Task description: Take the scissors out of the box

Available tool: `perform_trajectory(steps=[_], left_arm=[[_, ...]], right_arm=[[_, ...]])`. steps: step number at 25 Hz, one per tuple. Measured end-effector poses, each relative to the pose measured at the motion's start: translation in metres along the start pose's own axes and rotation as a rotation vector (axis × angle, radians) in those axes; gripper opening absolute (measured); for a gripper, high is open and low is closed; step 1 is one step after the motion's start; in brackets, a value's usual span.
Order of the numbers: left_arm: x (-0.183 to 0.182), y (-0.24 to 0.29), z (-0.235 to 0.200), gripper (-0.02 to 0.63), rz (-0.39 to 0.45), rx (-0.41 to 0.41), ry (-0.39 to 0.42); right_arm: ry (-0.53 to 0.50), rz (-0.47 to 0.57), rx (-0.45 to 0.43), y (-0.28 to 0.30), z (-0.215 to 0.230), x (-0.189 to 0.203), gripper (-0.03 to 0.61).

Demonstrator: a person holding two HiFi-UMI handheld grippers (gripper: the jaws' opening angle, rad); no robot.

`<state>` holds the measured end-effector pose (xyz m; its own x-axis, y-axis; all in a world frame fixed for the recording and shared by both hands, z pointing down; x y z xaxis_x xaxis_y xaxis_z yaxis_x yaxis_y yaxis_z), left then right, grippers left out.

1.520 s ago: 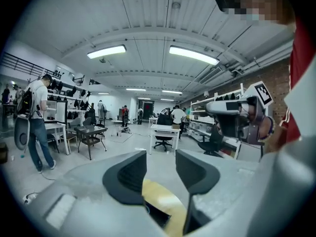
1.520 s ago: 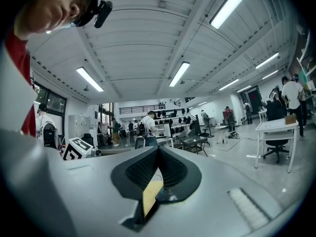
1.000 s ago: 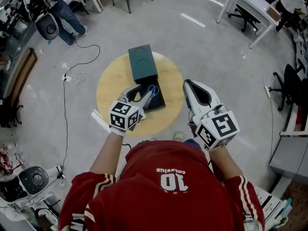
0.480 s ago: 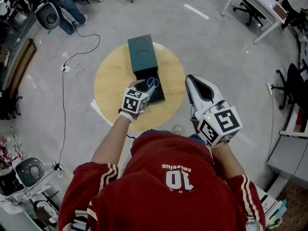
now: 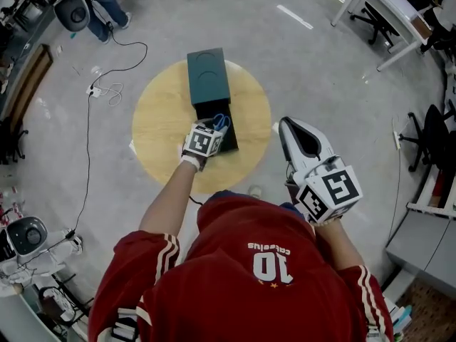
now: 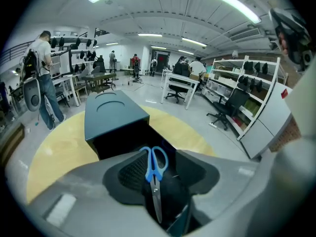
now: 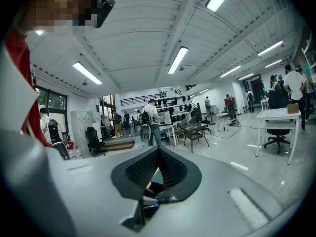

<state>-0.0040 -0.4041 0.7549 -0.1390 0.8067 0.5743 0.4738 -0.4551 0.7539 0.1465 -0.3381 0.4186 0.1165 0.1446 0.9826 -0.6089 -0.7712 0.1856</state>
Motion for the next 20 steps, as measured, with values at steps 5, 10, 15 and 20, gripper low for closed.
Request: perform_trajectory(steps=[5, 10, 15, 20], left_arm=[[0.0, 0.016, -0.019, 0.181, -0.049, -0.062, -0.008], [-0.002, 0.029, -0.024, 0.181, -0.105, -0.088, -0.007], [0.002, 0.034, -0.022, 0.181, -0.164, -0.106, 0.047], [-0.005, 0.039, -0.029, 0.173, -0.193, -0.163, 0.127]], right_arm=[[0.006, -0.019, -0.018, 0.003, 0.01, 0.008, 0.002], [0.017, -0.032, -0.02, -0.001, 0.027, 0.016, 0.002], [0.037, -0.037, -0.022, -0.005, 0.037, 0.024, 0.002], [0.057, -0.034, -0.027, -0.009, 0.045, 0.029, 0.002]])
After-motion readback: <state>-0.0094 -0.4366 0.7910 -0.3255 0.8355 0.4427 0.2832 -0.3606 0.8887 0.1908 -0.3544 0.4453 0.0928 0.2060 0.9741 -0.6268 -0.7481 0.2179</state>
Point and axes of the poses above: the fingertips, and each gripper's own axes: y forward along the fingers, z to its right, x out of its underside, the point moved 1 cm from there along -y, backward along the fingers, and after that the axes turned 12 degrees about -y, right-handed, at the moved point
